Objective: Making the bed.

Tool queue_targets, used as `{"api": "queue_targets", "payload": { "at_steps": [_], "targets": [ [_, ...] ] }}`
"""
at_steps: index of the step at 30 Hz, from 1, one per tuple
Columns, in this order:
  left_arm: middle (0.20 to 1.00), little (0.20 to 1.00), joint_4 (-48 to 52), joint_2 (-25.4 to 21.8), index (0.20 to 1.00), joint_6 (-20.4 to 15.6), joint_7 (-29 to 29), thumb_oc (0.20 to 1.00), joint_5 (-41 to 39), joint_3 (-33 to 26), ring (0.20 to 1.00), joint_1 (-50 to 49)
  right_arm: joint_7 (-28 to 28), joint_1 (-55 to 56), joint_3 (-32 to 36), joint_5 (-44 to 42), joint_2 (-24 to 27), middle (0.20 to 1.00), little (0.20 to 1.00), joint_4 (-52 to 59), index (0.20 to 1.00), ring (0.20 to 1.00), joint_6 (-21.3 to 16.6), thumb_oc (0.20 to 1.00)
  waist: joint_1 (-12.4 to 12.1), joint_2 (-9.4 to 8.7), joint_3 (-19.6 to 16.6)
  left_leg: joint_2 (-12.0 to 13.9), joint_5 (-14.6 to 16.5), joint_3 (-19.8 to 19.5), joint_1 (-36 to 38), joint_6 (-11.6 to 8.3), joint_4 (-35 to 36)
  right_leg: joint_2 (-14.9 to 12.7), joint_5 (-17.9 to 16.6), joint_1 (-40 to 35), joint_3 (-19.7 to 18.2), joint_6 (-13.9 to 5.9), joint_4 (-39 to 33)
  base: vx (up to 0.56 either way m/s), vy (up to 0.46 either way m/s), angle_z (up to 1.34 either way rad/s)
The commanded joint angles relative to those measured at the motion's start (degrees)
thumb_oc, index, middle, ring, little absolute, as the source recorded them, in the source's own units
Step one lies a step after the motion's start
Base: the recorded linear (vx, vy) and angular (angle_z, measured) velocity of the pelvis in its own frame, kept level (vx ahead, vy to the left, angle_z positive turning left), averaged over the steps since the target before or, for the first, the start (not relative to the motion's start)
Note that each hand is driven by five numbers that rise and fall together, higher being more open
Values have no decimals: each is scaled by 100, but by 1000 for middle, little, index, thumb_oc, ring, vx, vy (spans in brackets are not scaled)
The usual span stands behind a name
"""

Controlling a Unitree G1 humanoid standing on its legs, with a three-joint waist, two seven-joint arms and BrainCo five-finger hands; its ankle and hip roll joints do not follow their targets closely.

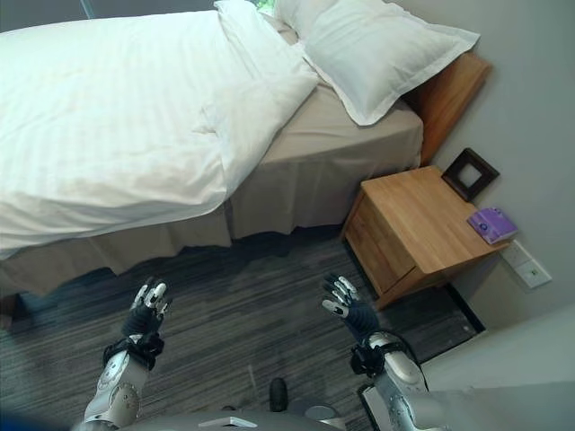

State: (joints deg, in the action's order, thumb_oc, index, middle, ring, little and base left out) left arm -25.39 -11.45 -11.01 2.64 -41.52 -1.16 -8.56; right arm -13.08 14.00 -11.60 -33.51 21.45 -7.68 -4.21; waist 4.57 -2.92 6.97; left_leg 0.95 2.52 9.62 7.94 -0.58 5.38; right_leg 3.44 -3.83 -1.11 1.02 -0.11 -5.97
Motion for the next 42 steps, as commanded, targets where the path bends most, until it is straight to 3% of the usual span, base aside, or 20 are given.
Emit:
{"api": "queue_targets", "payload": {
  "at_steps": [1,5,8,10,11,14,17,18,19,22,23,25,27,29,30,31,32,34,37,42],
  "targets": [
    [1000,1000,-9,-219,1000,-215,75,1000,-15,-36,1000,323,-24,-139,61,235,-108,1000,1000,120,1000,1000,-246,1000,35,-156,-146,-169,-175,-112,-252,78,-128,-808,37,28,217,-772,477,-87,80,-12],
    [1000,1000,51,-341,1000,-288,-50,1000,114,-14,1000,475,89,-475,-19,309,-203,1000,1000,88,1000,1000,-351,1000,30,-4,210,-122,-60,-74,-223,179,-207,-902,-314,1101,187,-1193,2526,-19,65,-38],
    [1000,1000,159,-504,1000,-361,-128,1000,232,-78,1000,490,145,-664,-70,129,-314,1000,1000,79,1000,1000,-386,1000,61,23,268,-3,189,-271,46,24,-270,-1343,-434,1232,354,-1046,1616,334,-130,29],
    [1000,1000,209,-639,1000,-377,-163,1000,397,-128,1000,486,116,-775,-154,128,-292,1000,1000,44,1000,1000,-396,1000,84,-2,330,151,390,-379,364,-139,-365,-1610,-809,1417,465,-1150,784,528,-280,35],
    [1000,1000,235,-741,1000,-373,-181,1000,520,-103,1000,584,93,-884,-282,174,-269,1000,1000,69,1000,1000,-368,1000,152,-21,304,335,454,-479,628,-273,-317,-1607,-811,1534,404,-1245,199,551,-320,14],
    [1000,1000,282,-754,1000,-398,-157,1000,594,58,1000,744,77,-943,-338,177,-204,1000,1000,62,1000,1000,-353,1000,276,-55,203,632,456,-809,1081,-421,-230,-1459,-816,1669,-100,-1344,378,524,-373,43],
    [1000,1000,912,-587,1000,-278,-64,1000,384,400,1000,693,89,-859,-285,226,-79,1000,1000,104,1000,1000,-317,1000,322,-9,57,993,-180,-1043,1020,-619,-661,-1203,-673,1579,-183,-1189,746,295,-278,77],
    [1000,1000,912,-587,1000,-278,-64,1000,384,400,1000,692,89,-859,-285,226,-78,1000,1000,104,1000,1000,-317,1000,323,-9,56,994,-180,-1044,1018,-619,-661,-1203,-673,1579,-181,-1189,747,374,-467,51],
    [1000,1000,186,-399,1000,-250,-10,1000,56,342,1000,824,140,-1013,-327,242,83,1000,1000,-34,1000,1000,-327,1000,352,-26,1,1196,-1102,-1084,442,-554,-2146,-934,-419,1329,-191,-840,823,384,-525,64],
    [1000,1000,407,-270,1000,-237,26,1000,-192,489,1000,966,204,-1018,-235,-45,235,1000,1000,-38,1000,1000,-444,1000,179,-394,221,1138,-1346,-879,-813,-169,-3846,-778,-237,605,-240,-385,559,337,-630,34],
    [1000,1000,322,-266,1000,-245,60,1000,-175,515,1000,994,255,-1031,-202,-4,266,1000,1000,-90,1000,1000,-464,1000,136,-455,314,1189,-1329,-716,-1003,-170,-4177,-683,-202,467,-290,-280,519,246,-443,-32],
    [1000,1000,323,-159,1000,-299,50,1000,-208,515,1000,972,300,-1026,-95,33,330,1000,1000,-111,1000,1000,-433,1000,13,-464,385,826,-1022,-670,-1387,-246,-4397,-603,-130,167,-321,-249,389,274,-266,-39],
    [1000,1000,267,-87,1000,-287,48,1000,-289,481,1000,965,320,-990,-45,74,363,1000,1000,-139,1000,1000,-412,1000,40,-483,332,808,-986,-430,-1553,-284,-4229,-633,-136,58,-267,-251,318,229,-120,-32],
    [1000,1000,159,-53,1000,-337,52,1000,-368,452,1000,971,286,-775,148,-41,355,1000,1000,-85,1000,1000,-425,1000,72,-414,228,1005,-1054,144,-1627,-400,-3049,-654,-17,-197,-140,-288,233,389,-46,-95],
    [1000,1000,88,-104,1000,-359,35,1000,-288,449,1000,964,287,-733,146,-23,334,1000,1000,-118,1000,1000,-433,1000,62,-369,233,835,-1042,124,-1604,-393,-2343,-645,39,-303,-110,-326,210,326,12,-45],
    [1000,1000,88,-104,1000,-359,35,1000,-288,449,1000,964,287,-733,146,-23,334,1000,1000,-118,1000,1000,-433,1000,62,-369,233,835,-1042,124,-1604,-393,-2343,-645,39,-303,-110,-326,210,330,87,40],
    [1000,1000,145,-154,1000,-373,32,1000,-236,416,1000,894,286,-672,139,64,290,1000,1000,-132,1000,1000,-457,1000,7,-310,182,588,-1081,-66,-1522,-399,-1265,-626,130,-489,-76,-408,149,303,82,63],
    [1000,1000,69,-208,1000,-406,22,1000,-183,333,1000,844,268,-681,124,141,254,1000,1000,-98,1000,1000,-479,1000,-84,-184,93,486,-1328,-408,-1545,-496,-579,-584,229,-615,-70,-453,113,371,110,10],
    [1000,1000,-43,-252,1000,-438,-60,1000,-139,200,1000,773,239,-622,135,231,185,1000,1000,-75,1000,1000,-476,1000,-115,-100,26,420,-1495,-505,-1452,-596,-246,-612,365,-865,-73,-515,107,279,123,14],
    [1000,1000,-240,-306,1000,-483,-99,1000,-173,29,1000,792,301,-664,140,205,20,1000,1000,-85,1000,1000,-487,1000,-57,-108,-167,263,-911,-122,-1316,-309,-637,-995,527,-983,-102,-724,149,276,277,3]
  ]
}}
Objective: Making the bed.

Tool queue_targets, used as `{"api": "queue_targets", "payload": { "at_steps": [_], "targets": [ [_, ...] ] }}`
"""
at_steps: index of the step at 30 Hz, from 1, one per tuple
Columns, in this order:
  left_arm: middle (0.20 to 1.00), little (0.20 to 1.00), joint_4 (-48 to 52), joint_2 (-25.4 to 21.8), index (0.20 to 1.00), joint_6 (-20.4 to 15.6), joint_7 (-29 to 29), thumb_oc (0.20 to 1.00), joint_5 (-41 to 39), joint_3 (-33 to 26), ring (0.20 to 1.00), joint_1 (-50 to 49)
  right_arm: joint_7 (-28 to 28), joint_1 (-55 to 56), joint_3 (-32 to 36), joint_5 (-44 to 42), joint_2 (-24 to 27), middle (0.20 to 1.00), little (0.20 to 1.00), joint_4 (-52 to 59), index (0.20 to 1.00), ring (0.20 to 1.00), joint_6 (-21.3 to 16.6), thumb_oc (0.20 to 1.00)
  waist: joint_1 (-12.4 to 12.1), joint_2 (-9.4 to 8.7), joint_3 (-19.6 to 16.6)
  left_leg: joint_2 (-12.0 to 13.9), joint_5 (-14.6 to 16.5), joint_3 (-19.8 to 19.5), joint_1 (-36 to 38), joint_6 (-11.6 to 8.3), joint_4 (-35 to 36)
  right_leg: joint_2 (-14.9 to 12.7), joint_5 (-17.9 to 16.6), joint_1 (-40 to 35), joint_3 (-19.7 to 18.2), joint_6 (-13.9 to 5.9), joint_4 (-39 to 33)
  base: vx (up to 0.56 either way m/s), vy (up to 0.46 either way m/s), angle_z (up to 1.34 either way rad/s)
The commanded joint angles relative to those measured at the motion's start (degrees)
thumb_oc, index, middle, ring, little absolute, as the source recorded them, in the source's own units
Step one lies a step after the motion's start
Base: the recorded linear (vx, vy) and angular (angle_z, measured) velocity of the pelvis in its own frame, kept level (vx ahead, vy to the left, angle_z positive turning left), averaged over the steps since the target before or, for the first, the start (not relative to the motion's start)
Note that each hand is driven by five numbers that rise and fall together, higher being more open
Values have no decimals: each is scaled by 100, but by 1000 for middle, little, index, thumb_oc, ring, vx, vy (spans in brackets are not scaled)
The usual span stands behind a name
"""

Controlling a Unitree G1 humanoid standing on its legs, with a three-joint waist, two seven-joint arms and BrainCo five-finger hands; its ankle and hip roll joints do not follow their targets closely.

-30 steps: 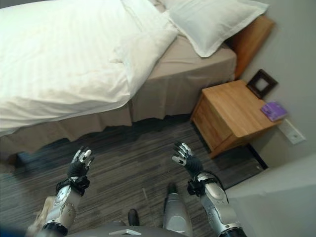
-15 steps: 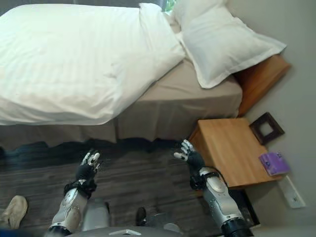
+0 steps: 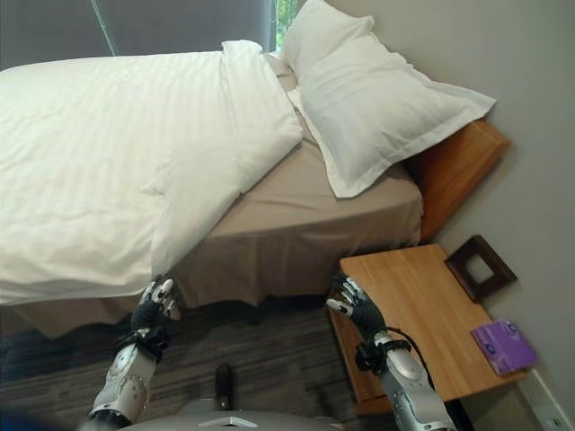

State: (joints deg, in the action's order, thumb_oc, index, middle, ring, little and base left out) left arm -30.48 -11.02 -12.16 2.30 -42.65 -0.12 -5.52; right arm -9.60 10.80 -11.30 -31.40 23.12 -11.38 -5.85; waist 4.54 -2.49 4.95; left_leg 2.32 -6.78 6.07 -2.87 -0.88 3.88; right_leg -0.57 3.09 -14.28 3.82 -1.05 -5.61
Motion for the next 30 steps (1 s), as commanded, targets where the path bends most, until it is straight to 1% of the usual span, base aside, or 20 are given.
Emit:
{"api": "queue_targets", "payload": {
  "at_steps": [1,2,3,4,5,6,7,8,9,10,11,12,13,16,19,23,24,25,27,30],
  "targets": [
    [1000,1000,321,-388,1000,-388,-116,1000,-47,-91,1000,492,-39,-394,41,21,-166,1000,1000,282,1000,1000,-315,1000,-70,-160,21,100,95,357,-177,-215,-485,-657,-178,423,-417,-673,295,117,243,-11],
    [1000,1000,326,-438,1000,-371,-144,1000,-59,-136,1000,533,-40,-457,-24,81,-206,1000,1000,294,1000,1000,-300,1000,-108,-160,41,71,175,473,-93,-132,-453,-715,-265,641,-475,-750,790,79,178,-34],
    [1000,1000,326,-438,1000,-371,-144,1000,-59,-136,1000,533,-40,-456,-24,81,-206,1000,1000,294,1000,1000,-300,1000,-110,-159,38,73,175,475,-97,-132,-454,-714,-265,647,-477,-750,791,92,224,-47],
    [1000,1000,431,-510,1000,-402,-253,1000,5,-166,1000,589,-28,-575,-153,158,-255,1000,1000,298,1000,1000,-291,1000,-89,-135,146,44,246,616,99,-55,-364,-768,-595,1086,-542,-900,1525,107,243,-59],
    [1000,1000,547,-648,1000,-456,-337,1000,203,-165,1000,713,-61,-659,-219,230,-249,1000,1000,333,1000,1000,-267,1000,3,-102,261,39,276,700,389,-49,-176,-736,-889,1518,-552,-951,1816,143,289,-50],
    [1000,1000,624,-706,1000,-454,-318,1000,292,-152,1000,768,-78,-655,-207,239,-239,1000,1000,342,1000,1000,-261,1000,53,-72,298,33,277,699,492,-49,-82,-719,-911,1679,-485,-918,1806,153,208,-48],
    [1000,1000,762,-771,1000,-456,-269,1000,332,-145,1000,781,-79,-622,-188,227,-227,1000,1000,324,1000,1000,-244,1000,121,-38,321,26,291,726,625,-52,38,-703,-897,1820,-340,-878,1665,149,122,-28],
    [1000,1000,1361,-826,1000,-459,-263,1000,452,-79,1000,717,-94,-566,-141,245,-217,1000,1000,344,1000,1000,-225,1000,147,-15,325,-14,314,692,675,-43,73,-663,-876,1883,-252,-862,1491,159,97,-1],
    [1000,1000,1551,-860,1000,-411,-248,1000,517,-50,1000,684,-114,-534,-123,232,-206,1000,1000,325,1000,1000,-206,1000,183,-5,335,-35,338,655,740,-56,106,-629,-866,1905,-133,-848,1308,216,56,12],
    [1000,1000,1628,-1093,1000,-390,-150,1000,783,-63,1000,770,-169,-541,-83,200,-193,1000,1000,227,1000,1000,-211,1000,230,-40,296,-117,435,523,808,-48,108,-473,-855,1946,-292,-812,902,212,28,18],
    [1000,1000,1634,-1218,1000,-443,-220,1000,984,-52,1000,853,-180,-488,-72,256,-194,1000,1000,174,1000,1000,-236,1000,224,-71,312,-139,464,444,857,-38,77,-423,-853,1848,-420,-775,848,165,8,12],
    [1000,1000,1633,-1220,1000,-443,-224,1000,988,-49,1000,856,-180,-489,-70,258,-197,1000,1000,173,1000,1000,-238,1000,220,-75,328,-139,468,444,875,-38,77,-423,-851,1828,-419,-775,844,84,-6,24],
    [1000,1000,2003,-1290,1000,-431,-83,1000,1058,2,1000,878,-247,-511,-124,294,-158,1000,1000,174,1000,1000,-239,1000,173,-79,297,-150,477,419,844,-32,49,-428,-831,1723,-486,-829,771,69,-17,40],
    [1000,1000,2389,-1349,1000,-435,234,1000,584,-22,1000,964,-359,-699,-265,294,-24,1000,1000,216,1000,1000,-212,1000,43,-39,133,-154,490,379,856,-49,112,-410,-773,1335,-418,-759,216,118,-34,29],
    [1000,1000,2683,-1527,1000,-434,417,1000,342,19,1000,1084,-416,-858,-370,437,96,1000,1000,196,1000,1000,-186,1000,21,20,22,-161,480,311,853,-72,112,-393,-736,1185,-326,-722,72,108,-34,22],
    [1000,1000,2700,-1668,1000,-432,350,1000,322,0,1000,1257,-457,-888,-417,445,144,1000,1000,135,1000,1000,-172,1000,33,51,-11,-164,480,263,856,-94,112,-366,-673,1132,-309,-689,61,64,-20,16],
    [1000,1000,2472,-1988,1000,-377,123,1000,717,10,1000,1518,-504,-883,-447,473,197,1000,1000,106,1000,1000,-103,1000,56,72,-12,-163,480,241,864,-108,112,-348,-651,1117,-323,-667,61,93,-21,2],
    [1000,1000,2076,-2558,1000,-268,-147,1000,1269,-7,1000,1907,-589,-780,-429,474,267,1000,1000,130,1000,1000,0,1000,105,96,-14,-157,490,224,867,-121,112,-332,-634,1106,-331,-662,61,118,-25,2],
    [1000,1000,1407,-3104,1000,-193,-378,1000,1719,70,1000,2371,-688,-644,-443,463,315,1000,1000,169,1000,1000,48,1000,182,115,-26,-148,511,249,869,-134,112,-319,-631,1116,-354,-668,61,93,-18,-1],
    [1000,1000,363,-3598,1000,-131,-567,1000,1708,169,1000,3109,-821,-406,-503,397,307,1000,1000,250,1000,1000,100,1000,316,152,-27,-125,524,318,835,-154,112,-298,-642,1178,-400,-684,61,72,-8,0]
  ]
}}
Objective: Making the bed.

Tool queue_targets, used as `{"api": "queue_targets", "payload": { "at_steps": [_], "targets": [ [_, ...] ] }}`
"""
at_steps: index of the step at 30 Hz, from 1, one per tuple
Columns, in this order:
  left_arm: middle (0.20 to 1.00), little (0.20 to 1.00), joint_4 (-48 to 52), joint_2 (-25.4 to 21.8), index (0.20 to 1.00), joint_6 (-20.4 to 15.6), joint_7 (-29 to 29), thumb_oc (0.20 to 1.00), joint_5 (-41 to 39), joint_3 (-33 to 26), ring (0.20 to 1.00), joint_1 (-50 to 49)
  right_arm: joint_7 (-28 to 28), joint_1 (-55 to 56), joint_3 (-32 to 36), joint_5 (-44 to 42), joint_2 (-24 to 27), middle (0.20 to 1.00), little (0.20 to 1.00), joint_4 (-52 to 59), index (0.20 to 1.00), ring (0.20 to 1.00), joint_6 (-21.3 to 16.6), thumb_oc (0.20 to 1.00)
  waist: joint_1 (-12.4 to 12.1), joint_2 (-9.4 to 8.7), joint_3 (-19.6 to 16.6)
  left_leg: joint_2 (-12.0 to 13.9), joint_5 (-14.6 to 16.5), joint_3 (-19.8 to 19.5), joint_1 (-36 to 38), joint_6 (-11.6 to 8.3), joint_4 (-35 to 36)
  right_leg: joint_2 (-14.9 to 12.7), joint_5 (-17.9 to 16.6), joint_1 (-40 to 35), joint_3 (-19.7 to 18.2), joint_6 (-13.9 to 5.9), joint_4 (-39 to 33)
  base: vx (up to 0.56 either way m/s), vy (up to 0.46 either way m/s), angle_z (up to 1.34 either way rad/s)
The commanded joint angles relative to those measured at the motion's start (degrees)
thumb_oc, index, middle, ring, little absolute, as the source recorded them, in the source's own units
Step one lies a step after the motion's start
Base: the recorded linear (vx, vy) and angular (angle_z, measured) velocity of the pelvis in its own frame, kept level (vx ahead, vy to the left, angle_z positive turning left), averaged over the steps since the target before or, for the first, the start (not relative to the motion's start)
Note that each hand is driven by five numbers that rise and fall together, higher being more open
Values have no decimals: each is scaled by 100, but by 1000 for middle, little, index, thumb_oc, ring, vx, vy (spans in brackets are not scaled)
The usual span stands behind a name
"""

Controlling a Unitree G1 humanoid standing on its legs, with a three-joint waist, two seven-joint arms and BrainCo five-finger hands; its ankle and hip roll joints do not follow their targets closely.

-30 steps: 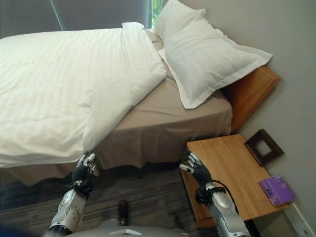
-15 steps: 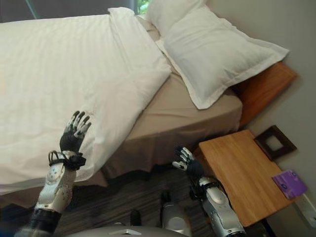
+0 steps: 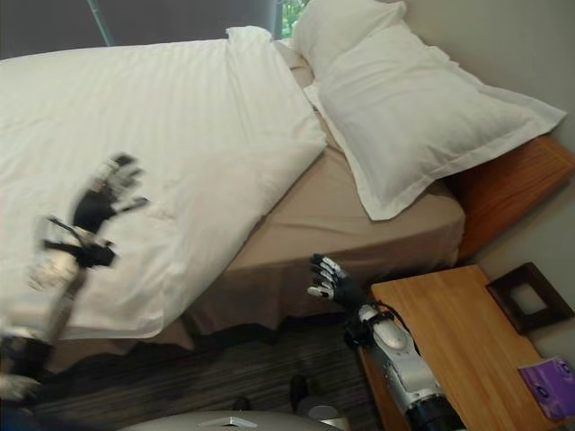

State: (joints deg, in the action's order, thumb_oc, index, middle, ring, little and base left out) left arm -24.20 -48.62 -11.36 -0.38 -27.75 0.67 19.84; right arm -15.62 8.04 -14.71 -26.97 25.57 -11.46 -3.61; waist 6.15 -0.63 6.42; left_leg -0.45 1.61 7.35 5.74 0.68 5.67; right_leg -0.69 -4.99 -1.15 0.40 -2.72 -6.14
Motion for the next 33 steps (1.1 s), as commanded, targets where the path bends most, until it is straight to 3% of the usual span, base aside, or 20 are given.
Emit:
{"api": "queue_targets", "payload": {
  "at_steps": [1,8,11,13,24,33],
  "targets": [
    [1000,1000,-631,21,1000,-153,-355,1000,338,156,1000,801,-230,-58,-178,-54,59,1000,1000,279,1000,1000,-122,1000,189,-25,-176,157,-314,215,-40,-316,-67,-277,161,-107,-82,-521,114,66,-8,-1],
    [1000,1000,-2889,-216,1000,154,-458,1000,345,572,1000,2159,-222,256,-134,-106,124,1000,1000,317,1000,1000,-36,1000,487,35,-100,223,-331,402,-269,-390,-67,-211,107,220,-228,-569,114,29,-7,-16],
    [1000,1000,-3406,-310,1000,232,-440,1000,485,768,1000,2609,-208,243,-137,-142,143,1000,1000,257,1000,1000,-28,1000,556,38,-45,250,-340,459,-381,-406,-67,-193,73,362,-286,-578,114,-20,-3,-20],
    [1000,1000,-3923,-351,1000,254,-367,1000,142,712,1000,2929,-206,235,-140,-253,165,1000,1000,228,1000,1000,-33,1000,675,21,55,295,-377,567,-566,-434,-67,-151,-4,611,-396,-592,114,-47,-3,-22],
    [1000,1000,-4659,-726,1000,314,-498,1000,-418,830,1000,3968,-73,98,-219,-447,289,1000,1000,97,1000,1000,-44,1000,924,55,597,398,-577,794,-1594,-567,-67,-13,-281,1782,-665,-611,114,-42,-9,-17],
    [1000,1000,-4824,-287,1000,389,-616,1000,-740,667,1000,4016,199,-125,-322,-429,266,1000,1000,-60,1000,1000,-109,1000,960,49,965,452,-637,899,-1912,-643,-67,52,-344,2175,-707,-588,114,-6,-19,-9]
  ]
}}
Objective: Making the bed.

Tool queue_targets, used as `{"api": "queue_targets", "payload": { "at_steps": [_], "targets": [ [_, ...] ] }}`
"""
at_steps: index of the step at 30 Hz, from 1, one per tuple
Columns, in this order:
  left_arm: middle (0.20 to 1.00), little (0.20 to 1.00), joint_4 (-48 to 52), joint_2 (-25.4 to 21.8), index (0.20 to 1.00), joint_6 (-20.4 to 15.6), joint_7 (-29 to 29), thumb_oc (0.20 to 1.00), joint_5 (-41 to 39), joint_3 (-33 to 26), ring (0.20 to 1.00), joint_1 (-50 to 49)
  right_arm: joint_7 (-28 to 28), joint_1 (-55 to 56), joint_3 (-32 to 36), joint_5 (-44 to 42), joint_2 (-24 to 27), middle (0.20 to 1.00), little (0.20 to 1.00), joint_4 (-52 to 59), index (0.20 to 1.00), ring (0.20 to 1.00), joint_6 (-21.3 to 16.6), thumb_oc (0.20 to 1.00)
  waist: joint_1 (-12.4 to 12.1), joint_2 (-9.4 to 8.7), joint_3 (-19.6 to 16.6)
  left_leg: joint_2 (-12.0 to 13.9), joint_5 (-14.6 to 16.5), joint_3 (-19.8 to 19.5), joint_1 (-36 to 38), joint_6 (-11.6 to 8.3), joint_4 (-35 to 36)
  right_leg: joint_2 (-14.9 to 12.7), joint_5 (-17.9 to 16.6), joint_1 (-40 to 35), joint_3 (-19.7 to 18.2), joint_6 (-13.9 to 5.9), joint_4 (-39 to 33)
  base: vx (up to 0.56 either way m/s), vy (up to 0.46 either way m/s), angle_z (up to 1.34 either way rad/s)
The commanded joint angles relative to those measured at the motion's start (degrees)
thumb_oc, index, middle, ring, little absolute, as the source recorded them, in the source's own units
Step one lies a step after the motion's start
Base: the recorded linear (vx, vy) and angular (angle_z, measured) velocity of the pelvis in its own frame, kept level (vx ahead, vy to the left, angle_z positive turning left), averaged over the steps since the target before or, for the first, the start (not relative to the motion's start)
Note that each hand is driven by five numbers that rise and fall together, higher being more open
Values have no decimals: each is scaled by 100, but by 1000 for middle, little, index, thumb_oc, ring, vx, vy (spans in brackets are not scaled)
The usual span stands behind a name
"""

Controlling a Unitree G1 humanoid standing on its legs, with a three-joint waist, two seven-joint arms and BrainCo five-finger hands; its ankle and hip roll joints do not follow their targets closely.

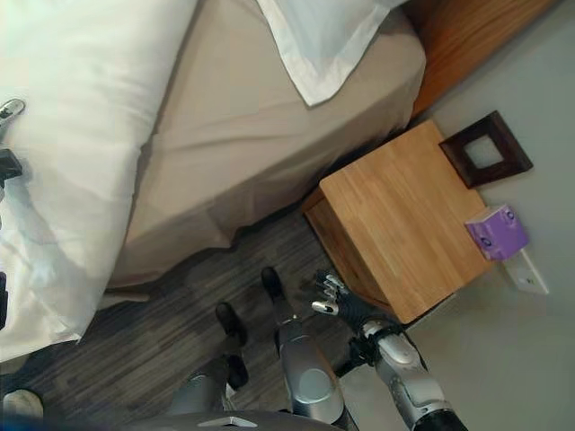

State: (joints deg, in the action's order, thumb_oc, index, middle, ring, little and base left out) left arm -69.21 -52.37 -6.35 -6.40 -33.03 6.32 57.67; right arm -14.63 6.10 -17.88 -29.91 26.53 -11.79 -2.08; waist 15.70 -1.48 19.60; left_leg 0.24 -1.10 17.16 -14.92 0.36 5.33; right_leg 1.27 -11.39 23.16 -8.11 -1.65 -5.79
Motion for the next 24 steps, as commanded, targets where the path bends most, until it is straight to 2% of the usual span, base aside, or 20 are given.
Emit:
{"api": "queue_targets", "payload": {
  "at_steps": [1,2,3,4,9,13,20,22,23,24],
  "targets": [
    [1000,1000,-319,90,1000,-111,-14,1000,-212,98,1000,226,100,70,-5,-135,173,1000,1000,-26,1000,1000,-263,1000,3,135,-354,383,-365,-79,156,-611,-33,-142,295,-257,141,-695,79,22,-17,-7],
    [1000,1000,-357,189,1000,-74,14,1000,-195,78,1000,143,106,61,-11,-153,167,1000,1000,-29,1000,1000,-255,1000,10,138,-334,391,-362,-61,171,-616,-33,-140,296,-264,141,-686,79,13,-16,-6],
    [567,567,-380,261,567,-37,57,567,-136,112,567,104,106,47,-24,-145,177,1000,1000,-49,1000,1000,-250,1000,22,143,-317,387,-361,-55,186,-619,-33,-131,300,-272,133,-679,79,0,0,0],
    [200,200,-388,320,200,-7,89,200,23,176,200,75,107,23,-21,-137,191,1000,1000,-59,1000,1000,-244,1000,35,151,-298,387,-361,-43,207,-624,-33,-129,303,-281,126,-680,79,0,0,0],
    [200,200,-80,725,200,-61,124,200,391,461,200,115,78,10,-50,-118,210,1000,1000,-35,1000,1000,-251,1000,92,201,-301,389,-331,30,325,-638,-33,-122,310,-338,85,-687,79,15,6,-4],
    [200,200,690,1242,200,-258,87,200,585,969,200,351,54,-3,-87,-45,281,1000,1000,-41,1000,1000,-267,1000,136,261,-327,369,-324,-1,388,-631,-33,-151,338,-410,124,-680,79,0,-5,4],
    [200,200,3589,2740,200,-688,113,200,87,2032,200,244,165,-37,-154,193,186,1000,1000,-98,1000,1000,-326,1000,107,412,-343,254,-346,-216,459,-578,-33,-245,370,-581,291,-678,79,-7,-13,13],
    [200,200,3962,3174,200,-669,246,200,-3,2260,200,50,196,-70,-184,240,182,1000,1000,-81,1000,1000,-294,1000,132,432,-342,223,-338,-236,482,-561,-33,-262,371,-605,296,-681,79,-13,14,6],
    [200,200,4098,3570,200,-610,375,200,114,2533,200,-183,226,-142,-280,342,172,1000,1000,-142,1000,1000,-287,1000,178,442,-339,217,-324,-214,508,-545,-33,-273,373,-627,282,-686,79,-8,18,4],
    [200,200,4102,3571,200,-609,372,200,116,2534,200,-187,226,-139,-279,343,172,1000,1000,-142,1000,1000,-288,1000,176,442,-341,217,-323,-213,510,-545,-33,-273,374,-628,281,-687,79,-5,25,4]
  ]
}}
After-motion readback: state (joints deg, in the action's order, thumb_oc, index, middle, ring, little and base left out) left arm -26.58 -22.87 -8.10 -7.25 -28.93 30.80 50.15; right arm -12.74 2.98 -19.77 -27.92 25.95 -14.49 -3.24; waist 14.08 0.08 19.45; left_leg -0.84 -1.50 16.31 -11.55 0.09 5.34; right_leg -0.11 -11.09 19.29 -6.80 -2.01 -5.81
